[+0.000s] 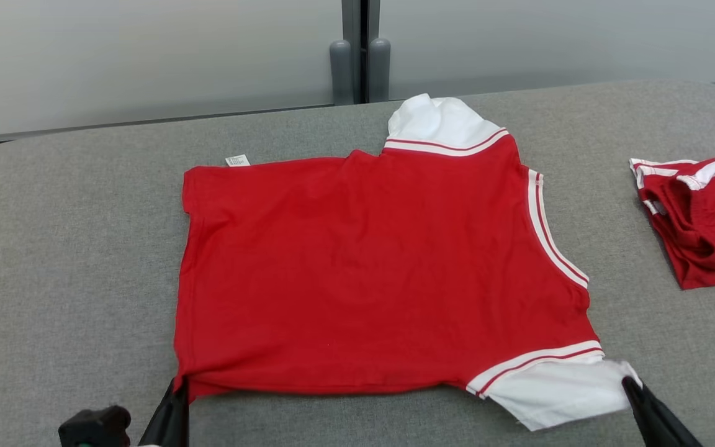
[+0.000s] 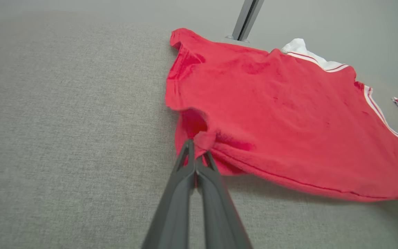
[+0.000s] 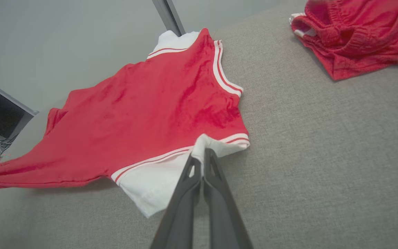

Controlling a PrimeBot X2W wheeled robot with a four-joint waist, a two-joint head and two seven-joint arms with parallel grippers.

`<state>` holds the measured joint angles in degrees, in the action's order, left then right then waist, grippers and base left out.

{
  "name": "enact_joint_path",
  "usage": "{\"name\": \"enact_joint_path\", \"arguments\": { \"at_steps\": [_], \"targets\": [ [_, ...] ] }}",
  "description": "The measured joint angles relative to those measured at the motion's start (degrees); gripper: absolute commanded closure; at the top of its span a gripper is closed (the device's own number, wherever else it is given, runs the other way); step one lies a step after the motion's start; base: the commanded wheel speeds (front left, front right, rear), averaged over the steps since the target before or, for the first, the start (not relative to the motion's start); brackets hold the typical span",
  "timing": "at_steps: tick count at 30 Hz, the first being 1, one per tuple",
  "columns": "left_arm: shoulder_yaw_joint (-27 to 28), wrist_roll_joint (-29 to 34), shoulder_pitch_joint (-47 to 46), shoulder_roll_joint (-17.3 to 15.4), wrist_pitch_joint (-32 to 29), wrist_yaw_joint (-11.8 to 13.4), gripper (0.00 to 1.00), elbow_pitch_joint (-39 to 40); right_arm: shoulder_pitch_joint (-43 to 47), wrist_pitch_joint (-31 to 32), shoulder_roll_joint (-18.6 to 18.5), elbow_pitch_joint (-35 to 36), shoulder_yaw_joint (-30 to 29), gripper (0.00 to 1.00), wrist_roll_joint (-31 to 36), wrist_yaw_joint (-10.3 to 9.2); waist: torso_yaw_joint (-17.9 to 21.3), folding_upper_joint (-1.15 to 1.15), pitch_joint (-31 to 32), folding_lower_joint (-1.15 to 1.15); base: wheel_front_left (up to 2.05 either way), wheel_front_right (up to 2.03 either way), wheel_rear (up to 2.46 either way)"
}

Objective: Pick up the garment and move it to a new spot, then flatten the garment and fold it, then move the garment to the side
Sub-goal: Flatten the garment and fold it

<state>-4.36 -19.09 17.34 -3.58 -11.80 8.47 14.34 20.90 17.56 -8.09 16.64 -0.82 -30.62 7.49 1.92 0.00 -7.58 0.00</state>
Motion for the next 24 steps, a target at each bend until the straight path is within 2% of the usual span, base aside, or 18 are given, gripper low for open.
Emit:
{"name": "enact_joint_path", "arguments": {
  "at_steps": [8, 16, 21, 22, 23, 24],
  "targets": [
    [0.58, -2.31, -7.87, -1.18, -2.90, -1.38, 1.00, -4.97, -15.84, -3.89, -5.04, -8.09, 2.54, 1.00, -1.52, 0.00, 0.22, 0.00, -4.68, 0.00, 0.00, 0.00, 0.00],
    [2.25, -4.43, -16.92, -1.79, -2.26, -2.43, 1.00, -9.13, -33.22, -9.05, -10.62, -19.48, 9.37, 1.00, -4.98, 0.00, -0.44, 0.00, -10.96, 0.00, 0.00, 0.00, 0.00],
    [1.93, -5.34, -20.62, -1.85, -1.63, -3.77, 1.00, -12.12, -38.77, -11.76, -12.38, -25.69, 12.52, 1.00, -7.01, 0.00, -1.04, 0.00, -13.41, 0.00, 0.00, 0.00, 0.00],
    [1.83, -5.55, -21.36, -1.75, -1.01, -3.94, 0.80, -12.82, -39.59, -12.84, -12.70, -26.65, 13.33, 0.85, -7.34, 0.00, -1.27, 0.00, -13.84, 0.00, 0.00, 0.00, 0.00],
    [1.78, -5.59, -22.10, -1.68, -0.58, -4.03, 0.00, -13.66, -40.38, -14.04, -12.87, -27.42, 14.24, 0.60, -7.94, 0.00, -1.50, 0.00, -14.19, 0.00, 0.00, 0.00, 0.00],
    [1.83, -6.44, -22.70, -1.44, -0.16, -4.35, 0.00, -14.44, -41.12, -15.35, -12.94, -28.13, 15.05, 0.60, -8.32, 0.00, -1.71, 0.00, -14.48, 0.00, 0.00, 0.00, 0.00]
  ]
}}
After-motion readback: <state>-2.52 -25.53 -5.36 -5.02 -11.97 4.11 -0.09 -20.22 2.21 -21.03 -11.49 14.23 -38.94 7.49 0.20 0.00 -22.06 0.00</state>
